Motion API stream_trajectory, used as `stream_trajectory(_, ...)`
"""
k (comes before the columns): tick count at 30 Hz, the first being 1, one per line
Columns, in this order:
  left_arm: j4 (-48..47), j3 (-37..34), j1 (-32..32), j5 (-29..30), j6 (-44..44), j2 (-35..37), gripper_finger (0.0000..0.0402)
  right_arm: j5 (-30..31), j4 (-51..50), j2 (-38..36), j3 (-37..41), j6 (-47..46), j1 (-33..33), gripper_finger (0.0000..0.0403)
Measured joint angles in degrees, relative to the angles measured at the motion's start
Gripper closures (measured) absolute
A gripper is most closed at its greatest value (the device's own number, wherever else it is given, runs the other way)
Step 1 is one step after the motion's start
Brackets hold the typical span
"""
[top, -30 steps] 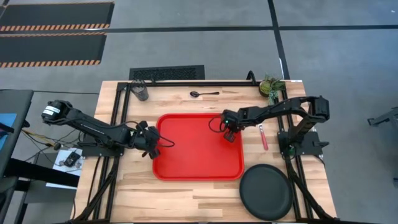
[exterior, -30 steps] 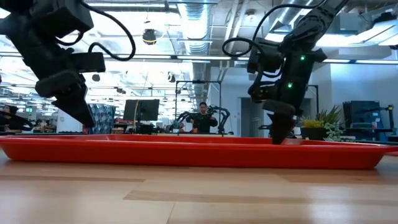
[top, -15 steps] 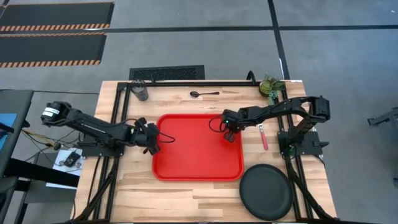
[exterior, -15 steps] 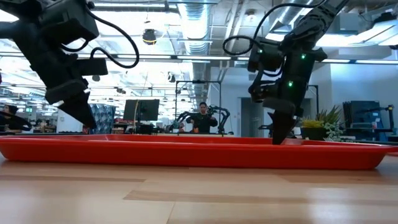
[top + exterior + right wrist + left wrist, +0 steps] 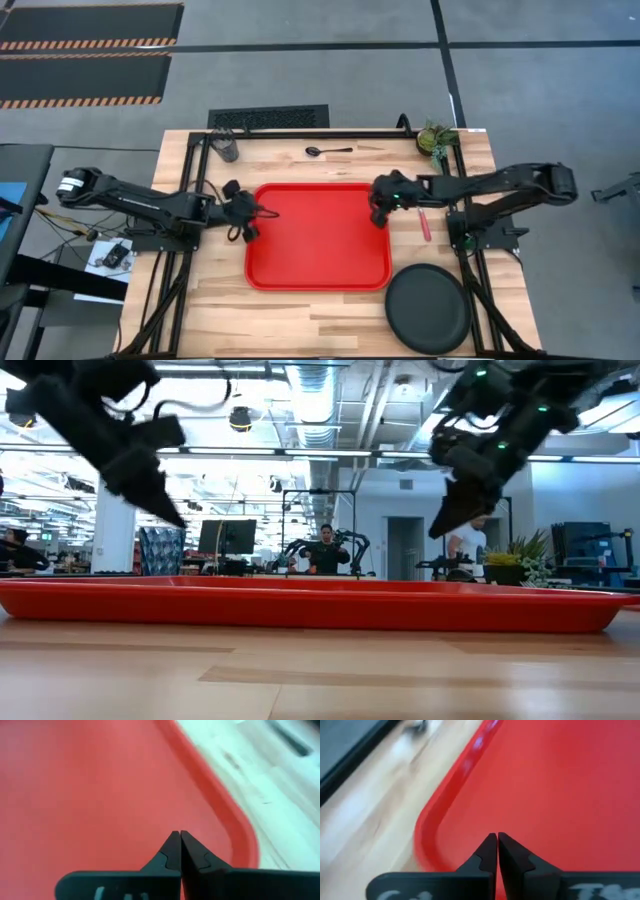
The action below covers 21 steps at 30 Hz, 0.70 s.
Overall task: Pick and place plate/cup/fork/spoon on tray
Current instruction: Put the red fork on the red tray
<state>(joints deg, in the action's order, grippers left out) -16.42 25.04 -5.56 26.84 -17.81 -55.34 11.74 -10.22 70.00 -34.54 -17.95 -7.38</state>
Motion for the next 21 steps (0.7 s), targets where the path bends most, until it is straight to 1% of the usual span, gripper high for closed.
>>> stream_trajectory(3,6.32,0.0,1.08,-3.08,2.96,1.72,0.04,3.49,2.34,-4.49,4.18,-2.53,1.18,0.0394)
stream_trajectory(6,12.46,0.0,2.54,-7.16,6.54,1.89,0.04,4.91,3.2,-8.3,6.96,-5.05,2.05,0.0393)
stream_trajectory(8,16.12,0.01,4.01,-10.81,7.91,1.62,0.04,4.91,2.86,-10.02,8.22,-7.15,2.6,0.0391)
stream_trajectory(11,20.3,0.02,6.43,-16.2,9.3,0.52,0.04,4.55,1.63,-10.5,8.59,-9.89,2.76,0.0386)
stream_trajectory(15,26.64,-0.42,9.09,-21.51,11.17,-1.68,0.04,0.9,2.43,-9.66,8.55,-8.81,2.53,0.0384)
stream_trajectory(19,41.94,-6.37,11.76,-29.76,10.99,-3.94,0.04,1.72,2.87,-8.86,8.52,-7.28,2.54,0.0388)
stream_trajectory(21,49.87,-9.74,12.53,-32.12,9.19,-4.37,0.04,1.69,2.86,-8.89,8.52,-7.16,2.54,0.0394)
